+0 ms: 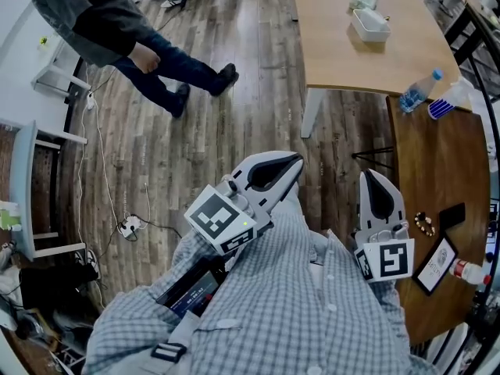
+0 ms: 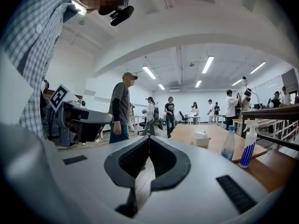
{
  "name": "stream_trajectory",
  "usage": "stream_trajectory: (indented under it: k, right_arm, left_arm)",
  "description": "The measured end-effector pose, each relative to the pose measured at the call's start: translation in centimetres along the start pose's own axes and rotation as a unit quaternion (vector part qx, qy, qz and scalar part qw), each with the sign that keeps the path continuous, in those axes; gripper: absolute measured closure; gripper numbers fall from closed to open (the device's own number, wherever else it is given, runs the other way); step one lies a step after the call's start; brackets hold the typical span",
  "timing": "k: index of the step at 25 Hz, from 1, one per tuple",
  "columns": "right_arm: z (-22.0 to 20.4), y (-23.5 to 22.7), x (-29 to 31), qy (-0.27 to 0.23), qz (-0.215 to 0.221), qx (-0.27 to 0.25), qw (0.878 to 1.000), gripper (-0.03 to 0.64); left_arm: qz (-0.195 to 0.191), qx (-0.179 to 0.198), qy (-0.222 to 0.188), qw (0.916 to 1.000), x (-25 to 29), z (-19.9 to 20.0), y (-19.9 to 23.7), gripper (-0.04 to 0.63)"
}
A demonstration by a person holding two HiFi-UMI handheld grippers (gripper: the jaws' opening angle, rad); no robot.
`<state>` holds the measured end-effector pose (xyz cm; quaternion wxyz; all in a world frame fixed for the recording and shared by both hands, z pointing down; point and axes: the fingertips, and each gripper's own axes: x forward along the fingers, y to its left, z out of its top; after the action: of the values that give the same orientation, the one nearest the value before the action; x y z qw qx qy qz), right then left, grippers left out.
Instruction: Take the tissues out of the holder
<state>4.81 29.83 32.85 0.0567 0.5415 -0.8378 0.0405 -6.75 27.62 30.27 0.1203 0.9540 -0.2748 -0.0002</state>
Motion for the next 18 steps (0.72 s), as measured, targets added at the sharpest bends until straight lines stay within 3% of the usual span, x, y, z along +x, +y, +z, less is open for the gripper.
stream_trajectory:
  k: [18]
  right_arm:
    - [0.6,-6.5,10.0,0.035,-0.033,-0.002,0.999,0.604]
  left_arm:
    - [-0.045,-0.012,0.018,0.9987,8.6,2.3,9.6,0.588]
